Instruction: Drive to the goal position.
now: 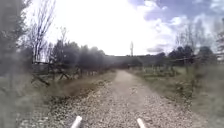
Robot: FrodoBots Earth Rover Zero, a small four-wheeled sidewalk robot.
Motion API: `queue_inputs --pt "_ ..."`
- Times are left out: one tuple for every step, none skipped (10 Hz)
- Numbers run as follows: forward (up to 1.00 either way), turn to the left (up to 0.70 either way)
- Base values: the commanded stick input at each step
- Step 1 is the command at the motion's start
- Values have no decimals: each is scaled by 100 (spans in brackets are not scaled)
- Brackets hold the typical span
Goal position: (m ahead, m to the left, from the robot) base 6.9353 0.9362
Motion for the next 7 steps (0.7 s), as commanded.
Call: queue_inputs --pt "85 0" --pt "85 0" --pt "85 0" --pt "85 -3" --pt "85 -19" --pt "85 -32" --pt "85 -5"
